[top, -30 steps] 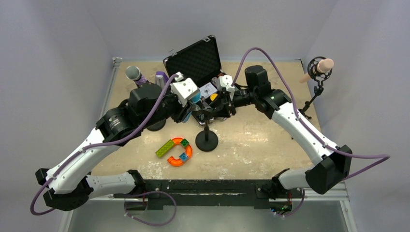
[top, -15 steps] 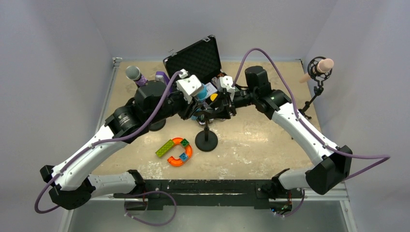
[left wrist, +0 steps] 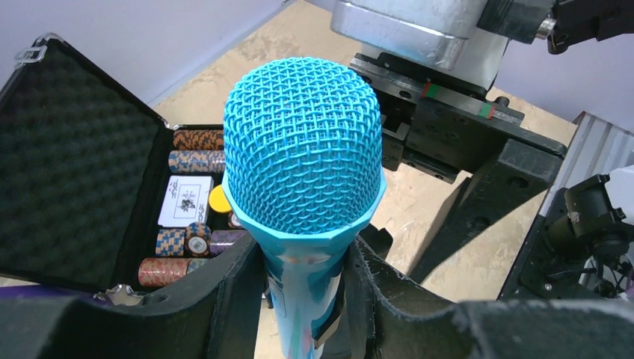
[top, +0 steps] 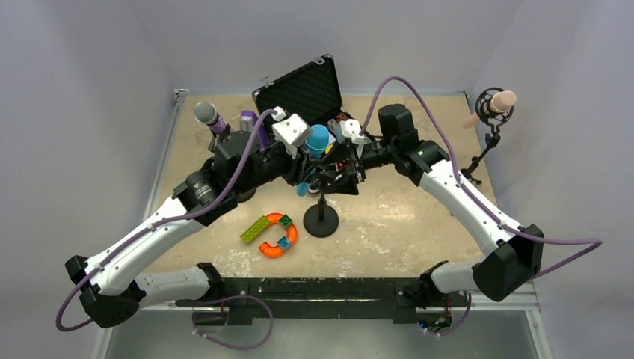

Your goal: Attach the microphones to the stand

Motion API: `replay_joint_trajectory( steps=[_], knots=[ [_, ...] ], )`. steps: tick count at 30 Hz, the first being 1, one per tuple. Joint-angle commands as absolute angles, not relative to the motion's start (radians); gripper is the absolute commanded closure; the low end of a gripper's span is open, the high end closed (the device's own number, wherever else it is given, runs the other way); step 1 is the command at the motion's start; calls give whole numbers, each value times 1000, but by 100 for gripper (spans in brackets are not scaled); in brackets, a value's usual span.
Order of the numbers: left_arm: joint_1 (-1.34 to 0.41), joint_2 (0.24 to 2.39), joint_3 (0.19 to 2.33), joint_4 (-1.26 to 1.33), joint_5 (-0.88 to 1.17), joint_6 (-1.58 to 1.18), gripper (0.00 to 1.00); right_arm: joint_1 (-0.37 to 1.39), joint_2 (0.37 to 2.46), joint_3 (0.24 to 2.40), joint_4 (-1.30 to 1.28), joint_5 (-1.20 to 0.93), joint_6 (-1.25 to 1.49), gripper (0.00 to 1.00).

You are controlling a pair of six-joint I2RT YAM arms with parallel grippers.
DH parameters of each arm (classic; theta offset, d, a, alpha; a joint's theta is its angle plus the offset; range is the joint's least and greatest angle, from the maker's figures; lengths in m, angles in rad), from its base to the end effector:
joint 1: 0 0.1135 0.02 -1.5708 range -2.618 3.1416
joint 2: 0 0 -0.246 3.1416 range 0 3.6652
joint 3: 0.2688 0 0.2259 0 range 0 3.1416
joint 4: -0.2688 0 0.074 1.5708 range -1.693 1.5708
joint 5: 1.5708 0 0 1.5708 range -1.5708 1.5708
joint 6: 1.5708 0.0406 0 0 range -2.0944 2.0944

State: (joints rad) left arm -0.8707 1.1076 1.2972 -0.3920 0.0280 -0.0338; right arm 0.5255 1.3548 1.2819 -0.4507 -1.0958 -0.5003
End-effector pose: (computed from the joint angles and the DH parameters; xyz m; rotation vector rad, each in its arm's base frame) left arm 0.1440 -0.1727 0.4105 0.7600 1.6577 -0.6729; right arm 0.2146 0.1662 0.3515 -1.4773 1.2935 1.1435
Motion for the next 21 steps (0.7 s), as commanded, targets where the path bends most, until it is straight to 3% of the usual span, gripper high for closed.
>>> replay_joint_trajectory(
  steps=[1, 5, 10, 13, 21],
  knots=[
    [-870, 1062, 1221, -326, 22, -145, 97, 532, 1310, 1264, -403, -1135, -474, 20],
    [-870, 1035, 1183, -301, 6, -178, 81, 532, 1310, 1265, -397, -1142, -459, 16],
    [-870, 1002, 1181, -313, 5, -193, 43, 523, 1300, 1248, -369, -1154, -416, 9],
    [-870, 971, 1179, -322, 4, -194, 27, 503, 1293, 1217, -313, -1169, -360, 7],
    [-871, 869, 1152, -374, -33, -185, 13, 479, 1250, 1125, -234, -1195, -334, 4]
  ],
)
